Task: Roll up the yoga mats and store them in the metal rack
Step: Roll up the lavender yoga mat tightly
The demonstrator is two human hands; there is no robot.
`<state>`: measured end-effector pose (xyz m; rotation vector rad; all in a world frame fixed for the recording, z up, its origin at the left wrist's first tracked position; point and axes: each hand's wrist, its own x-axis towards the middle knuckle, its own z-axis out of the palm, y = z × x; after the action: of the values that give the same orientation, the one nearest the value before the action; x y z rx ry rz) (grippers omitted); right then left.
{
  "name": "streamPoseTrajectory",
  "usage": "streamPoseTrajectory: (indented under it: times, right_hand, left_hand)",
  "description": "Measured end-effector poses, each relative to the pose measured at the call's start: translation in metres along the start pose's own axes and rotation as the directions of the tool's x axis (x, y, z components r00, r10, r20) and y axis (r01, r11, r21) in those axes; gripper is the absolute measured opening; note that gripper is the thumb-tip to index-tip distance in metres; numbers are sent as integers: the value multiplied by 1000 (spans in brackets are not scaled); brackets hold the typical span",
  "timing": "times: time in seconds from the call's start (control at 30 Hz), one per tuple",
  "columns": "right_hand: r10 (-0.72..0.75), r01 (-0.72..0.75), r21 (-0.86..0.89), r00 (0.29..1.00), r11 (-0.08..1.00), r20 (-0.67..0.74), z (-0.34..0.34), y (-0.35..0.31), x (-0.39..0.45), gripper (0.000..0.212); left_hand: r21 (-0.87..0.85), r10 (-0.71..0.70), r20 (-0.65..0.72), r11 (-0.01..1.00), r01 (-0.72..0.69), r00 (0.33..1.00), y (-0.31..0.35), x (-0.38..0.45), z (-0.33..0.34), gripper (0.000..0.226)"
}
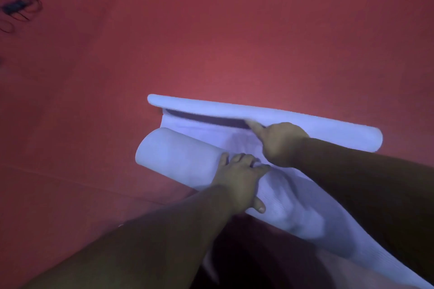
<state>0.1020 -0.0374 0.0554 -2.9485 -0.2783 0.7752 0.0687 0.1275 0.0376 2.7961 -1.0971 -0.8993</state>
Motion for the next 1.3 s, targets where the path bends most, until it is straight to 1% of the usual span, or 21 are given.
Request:
streamPoseTrajectory:
  times: [0.07, 0.1, 0.17, 0.23, 0.33, 0.43, 0.5, 0.53, 0.6, 0.67, 0.7, 0.77, 0.8, 0.87, 0.9, 0.97, 1.03, 1.13, 1.2, 1.23, 1.3]
  right_hand:
    - [79, -48, 319, 993, 946, -87, -5, 0, 11, 87]
    - [102, -44, 387, 986, 921, -129, -8, 3, 15, 86]
    - [110, -51, 352, 982, 935, -150, -9, 11, 16, 77]
    - [89, -35, 330, 985, 943, -149, 1, 17, 6, 68]
    - [50, 17, 315, 978, 949, -202, 21, 19, -22, 51]
    - [73, 5, 319, 970, 948, -233, 41, 22, -52, 33]
    - [52, 28, 272, 958, 962, -281, 54, 27, -71, 31]
    - [2, 67, 215, 952, 974, -305, 63, 30, -81, 36]
    - [-71, 103, 88, 947, 991, -314, 80, 29, -98, 57]
    - [-66, 50, -57, 944, 997, -323, 93, 21, -107, 83]
    - [-43, 9, -105, 942, 994, -333, 96, 16, -110, 87]
    - [3, -57, -123, 917, 991, -400, 100, 15, -108, 75]
    - [27, -77, -105, 909, 991, -416, 98, 17, -106, 77]
    - [71, -91, -41, 933, 995, -354, 92, 26, -102, 98]
    - [88, -97, -11, 941, 995, -326, 89, 31, -100, 103]
    - [89, -80, 42, 950, 996, -299, 86, 40, -99, 95]
    - [69, -44, 84, 947, 995, -313, 86, 49, -95, 83]
    - [139, -80, 171, 916, 982, -375, 81, 59, -92, 68]
    - [193, -115, 185, 851, 976, -489, 74, 68, -89, 55]
    - [190, -115, 167, 809, 979, -557, 71, 71, -87, 44]
    - [96, -78, 57, 712, 995, -695, 63, 74, -83, 18]
  left_hand:
    - [-7, 5, 7, 1000, -5, 1000, -2, 3, -1, 99]
    - [-10, 7, 6, 1000, -7, 1000, -3, 5, -3, 99]
    - [-13, 9, 12, 1000, -9, 1000, -4, 8, -6, 99]
    - [-21, -29, 15, 999, 29, 999, -4, 10, -9, 100]
    - [-34, -77, 43, 996, 78, 996, -5, 14, -11, 93]
    - [-3, -91, -39, 996, 91, 995, -5, 22, -12, 79]
    - [37, -83, -98, 995, 87, 992, -4, 28, -16, 72]
    - [61, -78, -107, 995, 84, 991, -3, 31, -18, 69]
    - [87, -79, -113, 992, 90, 990, -2, 36, -22, 66]
    - [127, -76, -149, 987, 95, 986, 1, 40, -25, 63]
    - [163, -64, -169, 982, 92, 984, 3, 43, -27, 63]
    - [202, -56, -181, 975, 93, 982, 6, 49, -34, 67]
    - [198, -71, -169, 975, 105, 983, 6, 52, -39, 68]
    - [196, -111, -111, 972, 131, 988, 6, 60, -46, 70]
    - [198, -130, -74, 970, 142, 989, 6, 64, -48, 71]
    - [188, -162, -40, 968, 166, 986, 8, 72, -52, 71]
    - [202, -164, -81, 963, 178, 983, 11, 79, -56, 73]
    - [218, -131, -157, 962, 164, 979, 8, 75, -57, 69]
    - [218, -110, -180, 965, 148, 978, -3, 62, -52, 65]
    - [227, -93, -180, 965, 133, 979, -9, 55, -48, 62]
    - [241, -60, -176, 965, 102, 983, -20, 41, -40, 58]
